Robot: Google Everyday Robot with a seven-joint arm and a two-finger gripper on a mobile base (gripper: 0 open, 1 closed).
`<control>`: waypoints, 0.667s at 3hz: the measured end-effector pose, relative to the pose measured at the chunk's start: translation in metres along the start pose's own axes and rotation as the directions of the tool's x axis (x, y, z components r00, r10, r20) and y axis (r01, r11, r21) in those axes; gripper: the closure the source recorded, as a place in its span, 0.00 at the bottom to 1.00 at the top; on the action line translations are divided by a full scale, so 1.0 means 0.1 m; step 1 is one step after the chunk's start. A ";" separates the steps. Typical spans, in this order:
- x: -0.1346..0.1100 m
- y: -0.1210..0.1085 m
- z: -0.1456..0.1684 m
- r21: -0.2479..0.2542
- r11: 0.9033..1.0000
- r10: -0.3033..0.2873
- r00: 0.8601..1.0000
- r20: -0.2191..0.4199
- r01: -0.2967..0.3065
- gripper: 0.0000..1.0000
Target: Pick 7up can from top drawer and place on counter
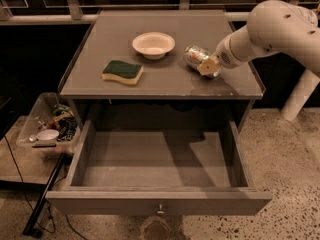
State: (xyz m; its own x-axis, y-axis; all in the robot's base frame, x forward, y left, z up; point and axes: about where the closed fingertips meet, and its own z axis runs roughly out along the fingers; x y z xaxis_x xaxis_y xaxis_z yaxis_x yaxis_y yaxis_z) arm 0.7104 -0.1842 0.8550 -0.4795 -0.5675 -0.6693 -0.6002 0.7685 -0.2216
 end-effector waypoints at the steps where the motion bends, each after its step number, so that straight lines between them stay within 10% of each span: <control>1: 0.00 0.00 0.00 0.000 1.000 0.000 1.000 0.000 0.000 0.35; 2: 0.00 0.00 0.00 0.000 1.000 0.000 1.000 0.000 0.000 0.12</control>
Offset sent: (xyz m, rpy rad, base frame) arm 0.0000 0.0000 0.0000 0.0000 0.0000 0.0000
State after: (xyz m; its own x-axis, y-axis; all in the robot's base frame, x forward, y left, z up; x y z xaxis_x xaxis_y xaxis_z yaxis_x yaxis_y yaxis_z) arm 0.7104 -0.1841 0.8550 -0.4795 -0.5675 -0.6693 -0.6003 0.7685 -0.2215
